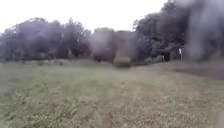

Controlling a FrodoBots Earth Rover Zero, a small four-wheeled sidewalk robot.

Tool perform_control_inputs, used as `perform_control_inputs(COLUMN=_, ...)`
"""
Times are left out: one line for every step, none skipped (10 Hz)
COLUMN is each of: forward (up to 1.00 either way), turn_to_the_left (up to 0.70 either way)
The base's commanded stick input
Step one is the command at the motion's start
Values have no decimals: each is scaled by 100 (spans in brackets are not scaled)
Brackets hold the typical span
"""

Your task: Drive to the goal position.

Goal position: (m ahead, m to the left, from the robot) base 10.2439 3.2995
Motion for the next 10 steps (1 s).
perform_control_inputs(forward=45, turn_to_the_left=0)
perform_control_inputs(forward=45, turn_to_the_left=0)
perform_control_inputs(forward=45, turn_to_the_left=0)
perform_control_inputs(forward=45, turn_to_the_left=0)
perform_control_inputs(forward=45, turn_to_the_left=0)
perform_control_inputs(forward=45, turn_to_the_left=0)
perform_control_inputs(forward=45, turn_to_the_left=0)
perform_control_inputs(forward=45, turn_to_the_left=0)
perform_control_inputs(forward=45, turn_to_the_left=0)
perform_control_inputs(forward=45, turn_to_the_left=0)
